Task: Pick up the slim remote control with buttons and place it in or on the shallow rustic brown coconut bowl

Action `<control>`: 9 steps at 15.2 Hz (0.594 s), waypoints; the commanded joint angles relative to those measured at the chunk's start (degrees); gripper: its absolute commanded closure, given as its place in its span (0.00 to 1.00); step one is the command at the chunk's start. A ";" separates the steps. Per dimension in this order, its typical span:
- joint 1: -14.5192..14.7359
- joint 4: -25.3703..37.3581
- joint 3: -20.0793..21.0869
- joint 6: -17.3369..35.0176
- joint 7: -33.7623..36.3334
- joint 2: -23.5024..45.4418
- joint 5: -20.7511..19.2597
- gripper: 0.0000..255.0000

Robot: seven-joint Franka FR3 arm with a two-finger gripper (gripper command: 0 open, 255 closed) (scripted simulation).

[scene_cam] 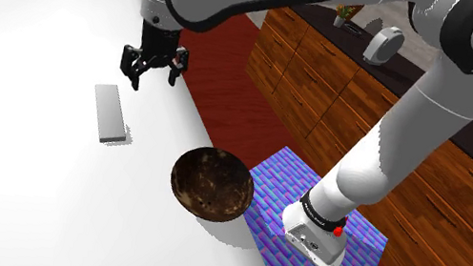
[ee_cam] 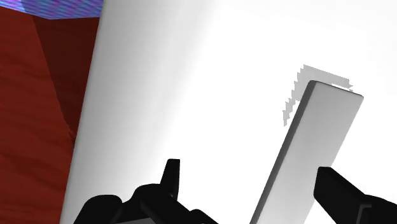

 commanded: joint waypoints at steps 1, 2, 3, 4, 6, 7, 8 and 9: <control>1.12 3.35 0.83 0.62 3.91 4.86 -2.60 0.00; 1.80 5.17 0.93 0.81 5.57 7.35 -3.94 0.00; 2.56 7.09 0.93 0.91 7.17 9.83 -5.26 0.00; 3.41 9.09 0.83 0.92 8.68 12.31 -6.53 0.00; 5.30 13.39 0.40 0.70 11.46 17.25 -8.91 0.00; 6.35 15.70 0.07 0.48 12.69 19.70 -9.98 0.00; 7.28 17.76 -0.26 0.23 13.67 21.81 -10.83 0.00; 7.42 17.42 -0.44 0.86 13.77 22.13 -10.99 0.00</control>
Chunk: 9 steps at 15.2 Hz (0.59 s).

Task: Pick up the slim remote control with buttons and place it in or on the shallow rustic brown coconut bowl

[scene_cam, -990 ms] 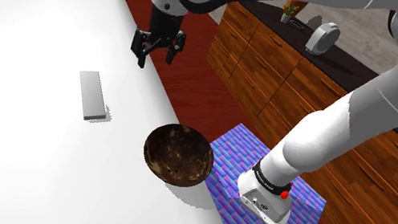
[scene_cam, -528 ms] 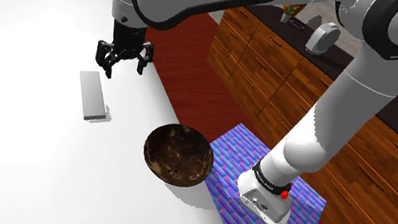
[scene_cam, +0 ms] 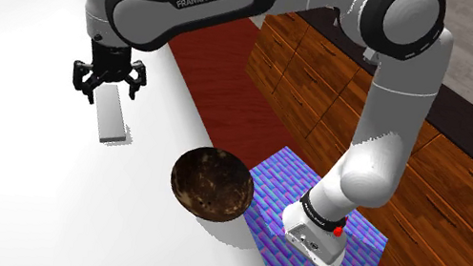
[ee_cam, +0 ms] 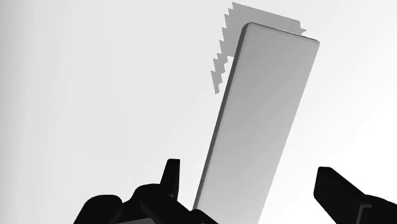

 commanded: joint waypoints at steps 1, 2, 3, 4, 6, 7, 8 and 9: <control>0.79 1.02 -0.36 0.60 0.95 1.85 -0.90 0.00; 0.87 0.71 -0.47 1.22 1.08 2.20 -1.11 0.00; 0.95 0.42 -0.59 1.83 1.22 2.56 -1.33 0.00; 1.04 0.14 -0.70 2.44 1.36 2.93 -1.55 0.00; 1.21 -0.38 -0.95 3.65 1.65 3.70 -2.01 0.00; 1.27 -0.51 -1.02 3.99 1.73 3.92 -2.15 0.00; 1.27 -0.52 -1.02 3.99 1.73 3.92 -2.15 0.00; 1.27 -0.52 -1.03 3.99 1.73 3.92 -2.15 0.00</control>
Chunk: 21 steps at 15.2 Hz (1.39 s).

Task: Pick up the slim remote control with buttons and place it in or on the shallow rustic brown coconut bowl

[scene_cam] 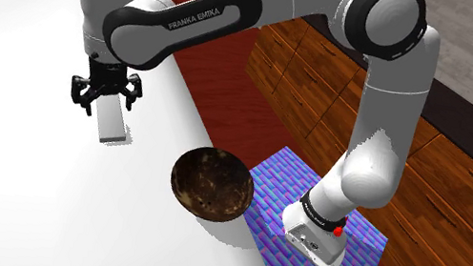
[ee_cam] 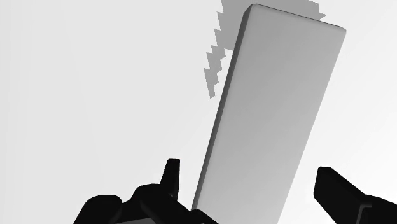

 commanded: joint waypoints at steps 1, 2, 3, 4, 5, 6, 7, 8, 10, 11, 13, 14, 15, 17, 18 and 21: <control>0.00 -0.08 -0.04 0.18 0.01 0.10 -0.06 0.00; 0.00 -0.08 -0.04 0.18 0.01 0.10 -0.06 0.00; 0.00 -0.08 -0.04 0.18 0.01 0.10 -0.06 0.00; 0.00 -0.08 -0.04 0.18 0.01 0.10 -0.06 0.00; 0.00 -0.08 -0.04 0.18 0.01 0.10 -0.06 0.00; 0.00 -0.07 -0.04 0.17 0.01 0.09 -0.06 0.00; 0.00 -0.07 -0.04 0.17 0.01 0.09 -0.06 1.00; 0.00 -0.07 -0.04 0.17 0.01 0.09 -0.06 1.00; 0.00 -0.04 -0.04 0.16 0.01 0.11 -0.06 1.00; 0.00 -0.04 -0.04 0.16 0.01 0.12 -0.07 1.00; 0.01 -0.02 -0.05 0.15 0.01 0.13 -0.07 1.00; 0.01 -0.02 -0.05 0.16 0.01 0.13 -0.07 1.00; 0.00 -0.04 -0.05 0.16 0.00 0.12 -0.07 1.00; -0.08 0.17 0.09 -0.42 -0.12 -0.29 0.17 1.00; -0.17 0.43 0.22 -1.02 -0.26 -0.68 0.40 1.00; -0.38 1.32 0.57 -2.87 -0.64 -1.75 1.05 1.00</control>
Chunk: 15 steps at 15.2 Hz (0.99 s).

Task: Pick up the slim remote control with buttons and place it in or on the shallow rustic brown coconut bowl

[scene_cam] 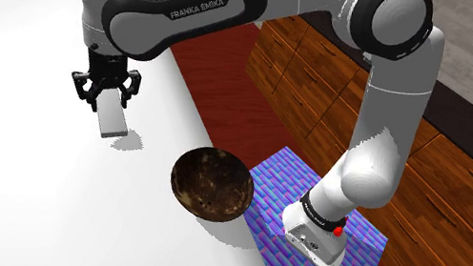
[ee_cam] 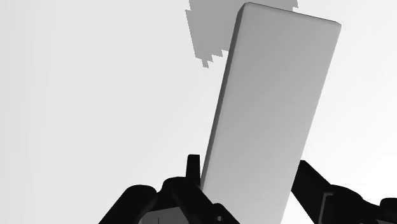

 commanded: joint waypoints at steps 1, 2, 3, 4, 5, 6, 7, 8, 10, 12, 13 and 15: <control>-0.11 0.67 0.25 -1.34 -0.22 -0.76 0.45 1.00; -0.17 1.00 0.36 -1.97 -0.34 -1.09 0.65 1.00; -0.23 1.35 0.45 -2.61 -0.46 -1.42 0.85 1.00; -0.28 1.71 0.55 -3.24 -0.57 -1.73 1.04 1.00; -0.33 2.09 0.64 -3.89 -0.68 -2.03 1.23 1.00; -0.38 2.48 0.73 -4.54 -0.79 -2.32 1.41 1.00; -0.42 2.89 0.81 -5.19 -0.90 -2.60 1.59 1.00; -0.45 3.31 0.89 -5.84 -1.00 -2.87 1.76 1.00; -0.51 4.19 1.04 -7.17 -1.19 -3.38 2.08 1.00; -0.55 5.13 1.18 -8.52 -1.36 -3.84 2.37 1.00; -0.57 5.63 1.24 -9.20 -1.45 -4.05 2.51 1.00; -0.58 6.67 1.35 -10.57 -1.60 -4.44 2.76 1.00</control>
